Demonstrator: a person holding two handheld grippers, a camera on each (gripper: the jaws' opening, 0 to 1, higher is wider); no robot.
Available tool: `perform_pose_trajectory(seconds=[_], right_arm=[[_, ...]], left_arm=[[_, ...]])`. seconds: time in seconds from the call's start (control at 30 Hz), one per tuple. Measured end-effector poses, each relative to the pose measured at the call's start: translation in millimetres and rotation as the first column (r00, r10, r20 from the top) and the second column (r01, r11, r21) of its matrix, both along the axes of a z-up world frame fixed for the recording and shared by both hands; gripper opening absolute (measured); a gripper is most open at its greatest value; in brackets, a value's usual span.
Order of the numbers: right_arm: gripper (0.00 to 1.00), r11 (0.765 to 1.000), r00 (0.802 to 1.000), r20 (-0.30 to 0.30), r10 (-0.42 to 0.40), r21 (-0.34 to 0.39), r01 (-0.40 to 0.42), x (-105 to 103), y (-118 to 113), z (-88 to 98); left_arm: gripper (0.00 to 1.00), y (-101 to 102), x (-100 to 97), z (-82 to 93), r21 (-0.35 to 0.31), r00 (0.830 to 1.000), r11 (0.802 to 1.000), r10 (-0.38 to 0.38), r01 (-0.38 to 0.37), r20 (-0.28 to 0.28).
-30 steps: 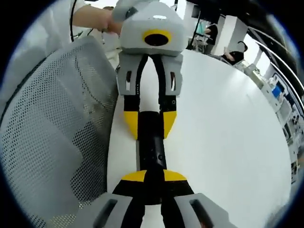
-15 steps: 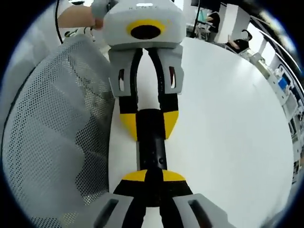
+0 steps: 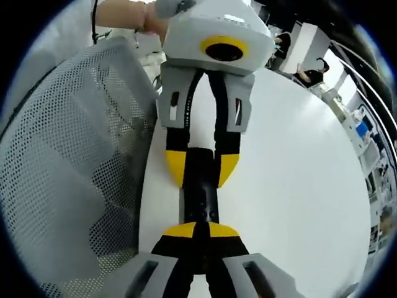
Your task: Press the specified remote control buttons in sequence, fully releasing each button before pressing the next.
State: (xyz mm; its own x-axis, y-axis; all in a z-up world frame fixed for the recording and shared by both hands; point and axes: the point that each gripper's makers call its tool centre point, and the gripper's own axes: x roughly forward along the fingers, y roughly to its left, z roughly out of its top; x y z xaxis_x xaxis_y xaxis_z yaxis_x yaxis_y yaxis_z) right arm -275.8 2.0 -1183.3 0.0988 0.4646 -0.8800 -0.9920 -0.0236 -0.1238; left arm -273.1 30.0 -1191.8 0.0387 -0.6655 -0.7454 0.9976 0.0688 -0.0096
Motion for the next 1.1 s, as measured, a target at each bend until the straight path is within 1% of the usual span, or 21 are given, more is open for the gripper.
perform_pose_trajectory(seconds=[0.07,0.13,0.2,0.37,0.5,0.6,0.63,0.67,0.7,0.87,0.97,1.03,1.1], right_arm=[[0.00,0.999,0.999,-0.029,-0.043,0.006,0.043,1.5,-1.7,0.1],[0.00,0.999,0.999,-0.030,-0.037,0.013,0.038,2.8,-3.1,0.3],[0.00,0.998,0.997,-0.043,-0.057,0.020,0.057,2.0,-2.8,0.2],[0.00,0.999,0.999,-0.024,-0.036,-0.011,0.036,1.6,-2.5,-0.2],[0.00,0.998,0.996,-0.053,-0.065,-0.023,0.064,3.8,-2.6,-0.8],[0.00,0.997,0.996,-0.052,-0.072,-0.042,0.070,3.1,-1.8,-2.4],[0.00,0.997,0.997,-0.045,-0.063,-0.046,0.061,2.9,-2.5,-2.7],[0.00,0.997,0.997,-0.047,-0.069,-0.044,0.067,3.6,-2.8,-2.5],[0.00,0.990,0.988,-0.078,-0.137,-0.030,0.135,3.4,-3.0,-2.9],[0.00,0.991,0.989,-0.062,-0.131,-0.003,0.131,4.1,-3.8,-1.7],[0.00,0.986,0.981,-0.114,-0.159,0.037,0.164,5.1,-3.5,-0.2],[0.00,0.985,0.981,-0.121,-0.154,0.060,0.162,5.2,-5.6,0.5],[0.00,0.985,0.980,-0.127,-0.154,0.058,0.162,4.4,-8.9,0.8]], left_arm=[[0.24,0.5,0.2,-0.1,-0.006,1.000,1.000,0.009,-0.009,0.000],[0.24,0.9,0.1,0.1,-0.016,1.000,1.000,0.015,-0.015,-0.001],[0.24,0.7,0.2,0.2,-0.016,1.000,1.000,0.016,-0.016,-0.001],[0.24,0.2,0.7,-0.5,-0.004,1.000,1.000,0.019,-0.019,-0.001],[0.24,0.0,0.8,-0.8,-0.014,1.000,1.000,0.025,-0.025,-0.003],[0.24,-0.2,1.0,-1.1,-0.009,1.000,1.000,0.024,-0.024,-0.002],[0.24,-0.2,1.0,-1.2,-0.008,1.000,1.000,0.023,-0.023,-0.001],[0.24,-0.3,1.1,-1.4,-0.007,1.000,1.000,0.021,-0.021,0.000],[0.24,-0.4,1.1,-1.4,-0.008,1.000,1.000,0.022,-0.022,0.000],[0.24,-0.7,1.2,-1.4,-0.004,1.000,1.000,0.023,-0.023,0.001],[0.24,-0.7,1.0,-1.2,0.003,1.000,1.000,0.020,-0.020,0.000],[0.24,-0.7,0.9,-1.1,0.006,1.000,1.000,0.023,-0.023,-0.001],[0.24,-0.8,0.9,-0.9,0.003,1.000,1.000,0.026,-0.026,0.000]])
